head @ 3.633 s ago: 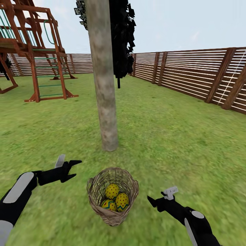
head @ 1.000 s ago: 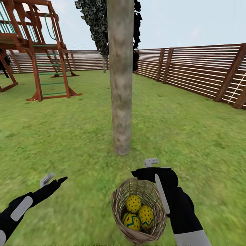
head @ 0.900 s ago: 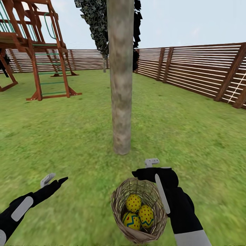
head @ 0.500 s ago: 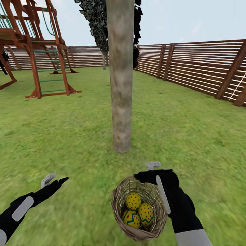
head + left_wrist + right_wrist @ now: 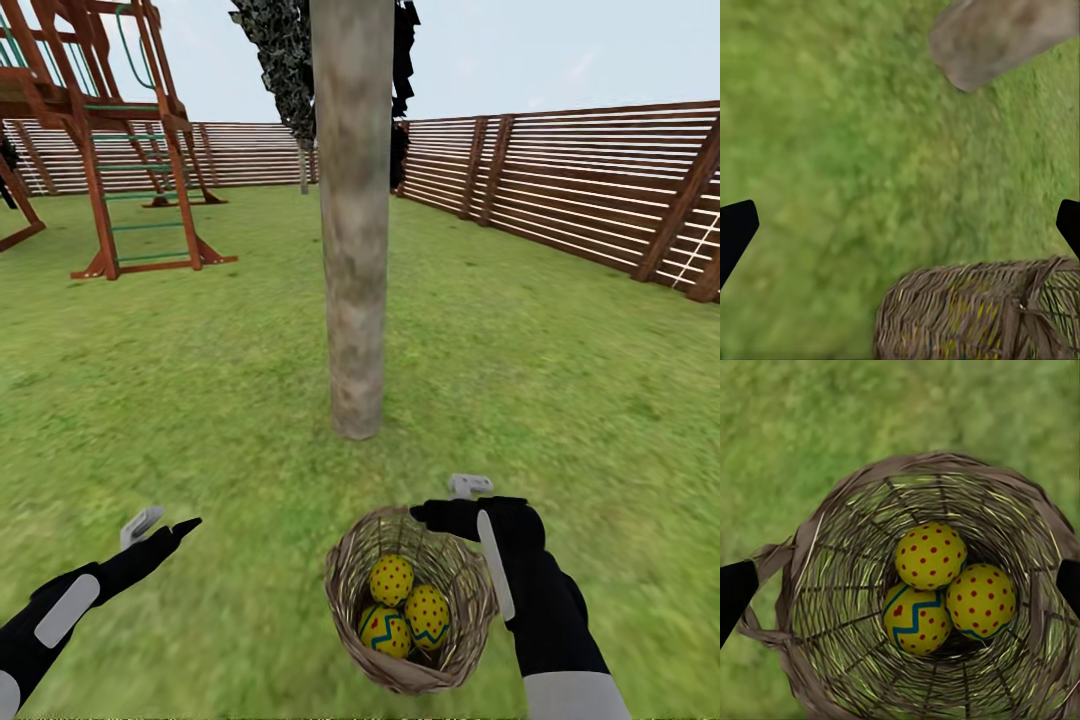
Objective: Take the three Easter eggs out of the wicker basket on the lawn in the garden, then place them on the lawn next to a single tree (choose any tree) so that all three eggs are next to the same tree and none are left in the basket.
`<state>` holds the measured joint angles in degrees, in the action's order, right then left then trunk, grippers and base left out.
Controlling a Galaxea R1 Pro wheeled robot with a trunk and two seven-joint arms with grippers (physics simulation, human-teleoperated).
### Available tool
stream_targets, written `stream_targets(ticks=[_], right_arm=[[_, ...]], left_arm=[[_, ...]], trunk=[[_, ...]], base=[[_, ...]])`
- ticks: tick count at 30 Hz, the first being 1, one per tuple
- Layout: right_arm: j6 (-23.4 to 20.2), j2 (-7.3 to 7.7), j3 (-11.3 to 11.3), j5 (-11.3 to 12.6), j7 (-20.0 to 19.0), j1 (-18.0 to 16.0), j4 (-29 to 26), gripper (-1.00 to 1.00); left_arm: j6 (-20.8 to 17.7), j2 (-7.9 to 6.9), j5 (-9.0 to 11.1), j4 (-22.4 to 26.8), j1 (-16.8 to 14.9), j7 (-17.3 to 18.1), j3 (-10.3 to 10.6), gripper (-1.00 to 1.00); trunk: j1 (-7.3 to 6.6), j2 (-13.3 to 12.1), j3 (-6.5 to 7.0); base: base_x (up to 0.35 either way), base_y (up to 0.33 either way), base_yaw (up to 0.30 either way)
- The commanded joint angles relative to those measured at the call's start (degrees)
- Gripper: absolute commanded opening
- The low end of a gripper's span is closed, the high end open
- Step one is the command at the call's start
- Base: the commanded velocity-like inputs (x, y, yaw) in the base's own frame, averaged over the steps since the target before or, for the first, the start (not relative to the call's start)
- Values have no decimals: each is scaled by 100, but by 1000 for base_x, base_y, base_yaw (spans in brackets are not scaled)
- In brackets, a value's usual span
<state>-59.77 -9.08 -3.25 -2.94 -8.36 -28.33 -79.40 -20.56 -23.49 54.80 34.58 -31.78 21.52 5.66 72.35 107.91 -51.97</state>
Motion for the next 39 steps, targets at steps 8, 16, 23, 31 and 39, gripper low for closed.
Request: stream_targets(ticks=[8, 16, 23, 31, 39], right_arm=[[-23, -6, 30, -58, -6, -2, 58, 100], [-23, -7, 29, -66, -4, -2, 100, 100], [-23, -6, 18, -61, -12, -4, 97, 100], [-23, -6, 25, -62, -13, -2, 100, 100], [-23, -13, 35, -62, 1, -1, 103, 100]], left_arm=[[-20, -7, 57, 4, -4, 1, 23, 100], [-27, -7, 57, 23, -4, 2, 23, 100], [-27, -7, 57, 31, -4, 2, 25, 100], [-27, -4, 60, 31, -4, 2, 31, 100], [-27, 2, 62, 31, -4, 2, 32, 100]], trunk=[[176, 325, -224], [351, 646, -442], [505, 926, -633], [681, 1247, -851], [856, 1568, -1070]], base=[[0, 0, 0], [0, 0, 0], [0, 0, 0], [0, 0, 0], [0, 0, 0]])
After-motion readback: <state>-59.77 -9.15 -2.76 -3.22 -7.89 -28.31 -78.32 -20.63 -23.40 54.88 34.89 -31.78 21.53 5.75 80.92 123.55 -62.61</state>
